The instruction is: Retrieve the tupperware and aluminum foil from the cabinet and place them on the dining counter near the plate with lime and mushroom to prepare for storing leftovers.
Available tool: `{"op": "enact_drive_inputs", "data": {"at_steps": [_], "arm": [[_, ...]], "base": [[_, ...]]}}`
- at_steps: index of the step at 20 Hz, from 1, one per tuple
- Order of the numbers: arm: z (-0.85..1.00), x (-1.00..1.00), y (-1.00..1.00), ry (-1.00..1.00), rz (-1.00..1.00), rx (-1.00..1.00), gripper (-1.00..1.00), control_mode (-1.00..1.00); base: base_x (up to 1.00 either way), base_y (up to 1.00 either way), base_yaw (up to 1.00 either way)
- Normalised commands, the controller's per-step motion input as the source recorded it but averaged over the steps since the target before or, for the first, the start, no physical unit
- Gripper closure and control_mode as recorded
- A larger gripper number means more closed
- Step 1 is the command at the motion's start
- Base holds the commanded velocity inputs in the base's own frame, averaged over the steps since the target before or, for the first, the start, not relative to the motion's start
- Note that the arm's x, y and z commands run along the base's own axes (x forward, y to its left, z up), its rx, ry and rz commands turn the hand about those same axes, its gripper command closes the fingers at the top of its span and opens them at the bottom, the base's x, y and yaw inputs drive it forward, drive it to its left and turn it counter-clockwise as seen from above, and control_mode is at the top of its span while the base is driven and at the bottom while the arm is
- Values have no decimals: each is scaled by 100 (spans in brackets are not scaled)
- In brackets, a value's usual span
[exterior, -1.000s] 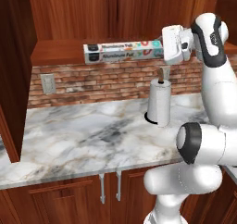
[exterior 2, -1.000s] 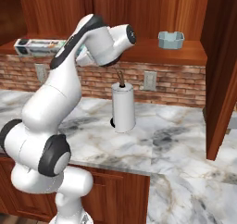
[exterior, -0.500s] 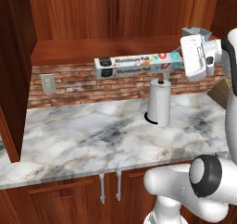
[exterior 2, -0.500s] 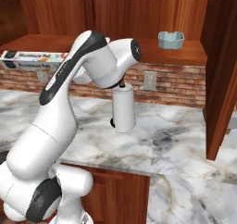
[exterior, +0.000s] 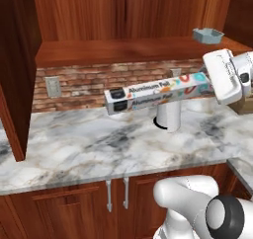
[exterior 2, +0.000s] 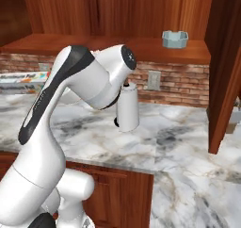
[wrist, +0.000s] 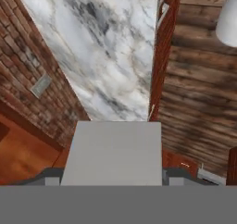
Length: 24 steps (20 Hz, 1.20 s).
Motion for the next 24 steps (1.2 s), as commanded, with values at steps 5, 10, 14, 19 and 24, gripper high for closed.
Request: {"op": "enact_drive_inputs", "data": {"at_steps": [5, 10, 14, 19, 24], "arm": [[0, 0, 0, 0, 0, 0, 100, 100], [0, 0, 0, 0, 0, 0, 100, 100], [0, 0, 0, 0, 0, 0, 100, 100], [0, 0, 0, 0, 0, 0, 100, 100], [0, 0, 0, 0, 0, 0, 100, 100]], "base": [[-100, 43, 25], [-100, 91, 56], [-74, 100, 77], [-48, 92, 87], [-28, 87, 90]]}}
